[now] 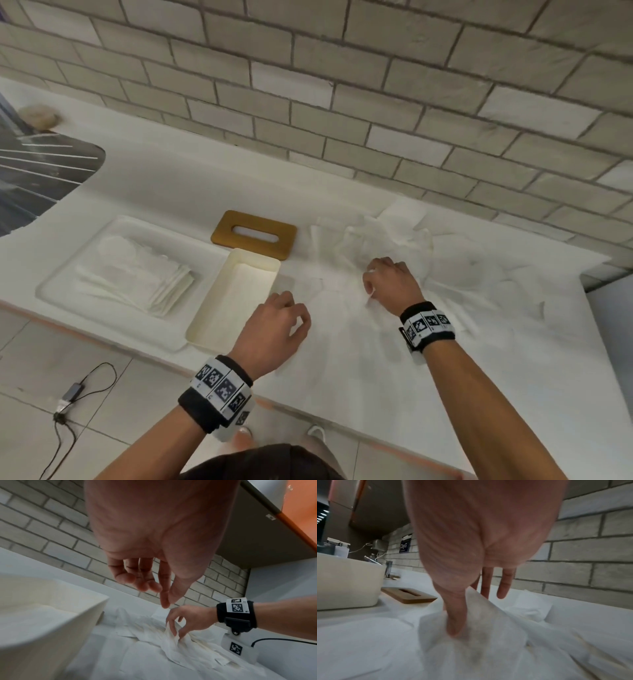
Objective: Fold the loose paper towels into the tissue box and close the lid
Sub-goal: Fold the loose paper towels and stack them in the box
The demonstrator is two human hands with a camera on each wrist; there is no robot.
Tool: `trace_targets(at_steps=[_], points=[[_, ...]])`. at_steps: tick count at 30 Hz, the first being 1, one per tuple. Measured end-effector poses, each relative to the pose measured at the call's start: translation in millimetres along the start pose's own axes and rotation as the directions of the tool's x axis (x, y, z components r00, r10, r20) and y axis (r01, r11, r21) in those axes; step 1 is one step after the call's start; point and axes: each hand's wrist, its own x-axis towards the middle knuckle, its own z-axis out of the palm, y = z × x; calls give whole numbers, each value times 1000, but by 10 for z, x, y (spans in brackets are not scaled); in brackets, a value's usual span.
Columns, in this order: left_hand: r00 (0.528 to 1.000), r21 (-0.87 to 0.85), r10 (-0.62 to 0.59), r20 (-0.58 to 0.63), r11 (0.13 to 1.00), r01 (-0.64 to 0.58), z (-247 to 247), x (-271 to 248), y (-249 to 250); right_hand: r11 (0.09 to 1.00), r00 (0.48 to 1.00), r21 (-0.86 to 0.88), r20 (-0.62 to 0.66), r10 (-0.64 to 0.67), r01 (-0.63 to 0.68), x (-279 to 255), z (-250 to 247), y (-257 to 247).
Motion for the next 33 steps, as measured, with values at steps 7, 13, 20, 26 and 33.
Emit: trace_targets(at_steps=[7, 13, 20, 26, 33], points=[[991, -299, -118, 69, 945, 134, 312, 410, 376, 604, 917, 786, -327, 227, 130, -422, -360, 153], [964, -757, -264, -4, 631, 169, 342, 845, 722, 197, 820, 955, -293, 491, 223, -668, -593, -30], [935, -830, -309, -172, 557, 31, 109, 979, 810, 4, 861, 985, -152, 486, 172, -642, -472, -240], [835, -765, -434, -338, 643, 25, -318, 832, 432, 411, 966, 907, -23, 256, -88, -691, 155, -291], [831, -704, -471, -297, 696, 144, -420, 506, 47, 658, 928, 734, -106, 357, -170, -658, 455, -290]])
